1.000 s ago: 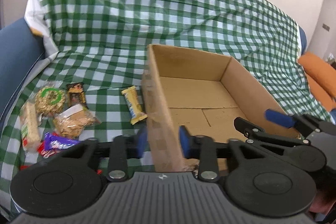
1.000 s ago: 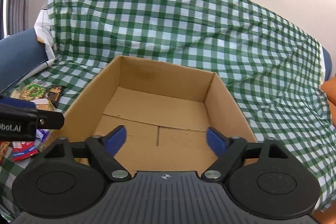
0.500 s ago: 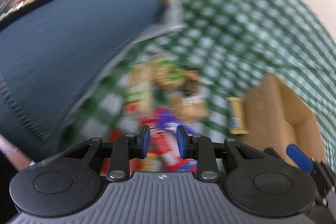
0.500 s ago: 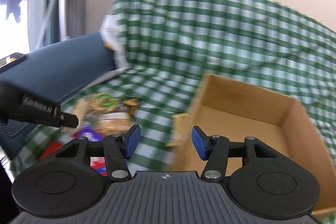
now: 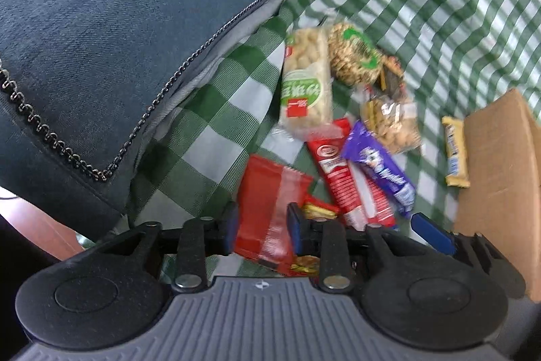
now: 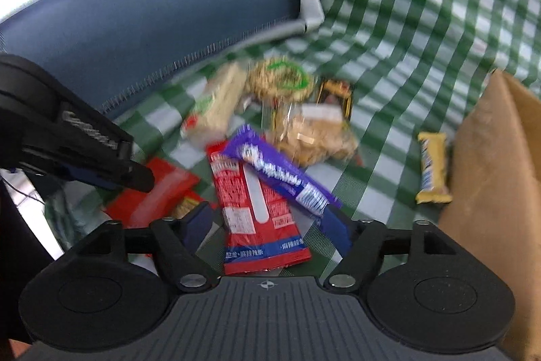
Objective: Organize snacks
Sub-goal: 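Grasp the red wafer packet with the left tool while the right tool grasps the red spicy strip packet, then lift both held packets off the pile and carry them toward the box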
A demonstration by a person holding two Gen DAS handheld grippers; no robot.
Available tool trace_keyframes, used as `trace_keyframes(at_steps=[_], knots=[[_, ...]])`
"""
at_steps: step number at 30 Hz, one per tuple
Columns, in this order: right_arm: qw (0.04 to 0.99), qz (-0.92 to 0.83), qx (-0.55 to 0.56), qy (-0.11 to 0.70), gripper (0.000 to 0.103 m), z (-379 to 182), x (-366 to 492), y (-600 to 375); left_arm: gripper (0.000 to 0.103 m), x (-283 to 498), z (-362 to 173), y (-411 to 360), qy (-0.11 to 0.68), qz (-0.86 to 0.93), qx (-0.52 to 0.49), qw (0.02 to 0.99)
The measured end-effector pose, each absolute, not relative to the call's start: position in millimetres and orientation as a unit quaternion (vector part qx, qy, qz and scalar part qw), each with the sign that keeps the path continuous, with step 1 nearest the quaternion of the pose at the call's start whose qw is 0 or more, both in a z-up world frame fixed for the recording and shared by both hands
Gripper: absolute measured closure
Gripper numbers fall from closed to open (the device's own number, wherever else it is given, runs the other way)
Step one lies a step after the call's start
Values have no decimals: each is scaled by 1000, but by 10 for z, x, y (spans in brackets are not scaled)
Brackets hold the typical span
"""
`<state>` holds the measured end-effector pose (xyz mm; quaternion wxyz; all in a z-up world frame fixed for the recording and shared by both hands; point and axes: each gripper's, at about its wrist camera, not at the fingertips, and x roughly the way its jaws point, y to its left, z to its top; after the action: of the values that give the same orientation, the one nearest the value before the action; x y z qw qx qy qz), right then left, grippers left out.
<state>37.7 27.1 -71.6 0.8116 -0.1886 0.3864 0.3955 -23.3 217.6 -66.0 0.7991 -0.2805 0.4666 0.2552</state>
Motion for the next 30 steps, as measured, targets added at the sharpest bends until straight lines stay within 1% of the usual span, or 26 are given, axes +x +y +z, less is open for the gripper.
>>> trace_keyframes(at_steps=[3,5,7,8,10,11,12,13,15,16,18,21,24,28,29,30], knots=[[800,388,-185,418,25,-908,474,333,54,-197,-716,2151,476,253,-275,796],[799,388,-171,427,19,-958,516,320,53,-164,-737,2112,481,249,-263,798],[797,390,-163,431,19,-960,539,301,53,-145,-744,2099,481,249,-260,799],[797,392,-164,430,19,-963,537,299,54,-129,-745,2102,481,249,-261,799],[794,402,-167,424,30,-954,532,298,58,-119,-743,2097,481,250,-257,800],[793,409,-169,419,43,-937,509,293,62,-112,-743,2087,480,250,-253,802],[792,412,-174,415,48,-913,488,304,66,-106,-738,2078,478,251,-249,804],[791,417,-180,409,50,-892,463,299,72,-99,-729,2082,477,252,-248,805],[790,424,-187,400,55,-855,410,260,95,-101,-691,2097,469,256,-245,809],[793,424,-189,395,56,-805,374,221,98,-101,-668,2107,464,254,-247,812],[797,422,-191,388,62,-758,364,178,99,-94,-653,2100,461,246,-249,815],[802,418,-192,381,66,-669,313,84,99,-96,-662,2092,460,242,-257,814],[805,405,-196,386,67,-622,253,3,98,-118,-662,2131,452,235,-284,812],[805,380,-206,407,67,-599,156,-96,91,-157,-651,2224,443,233,-315,806],[803,369,-206,420,67,-604,138,-135,88,-175,-646,2258,441,234,-323,804],[803,361,-205,428,67,-610,129,-147,81,-206,-640,2315,438,236,-334,801]])
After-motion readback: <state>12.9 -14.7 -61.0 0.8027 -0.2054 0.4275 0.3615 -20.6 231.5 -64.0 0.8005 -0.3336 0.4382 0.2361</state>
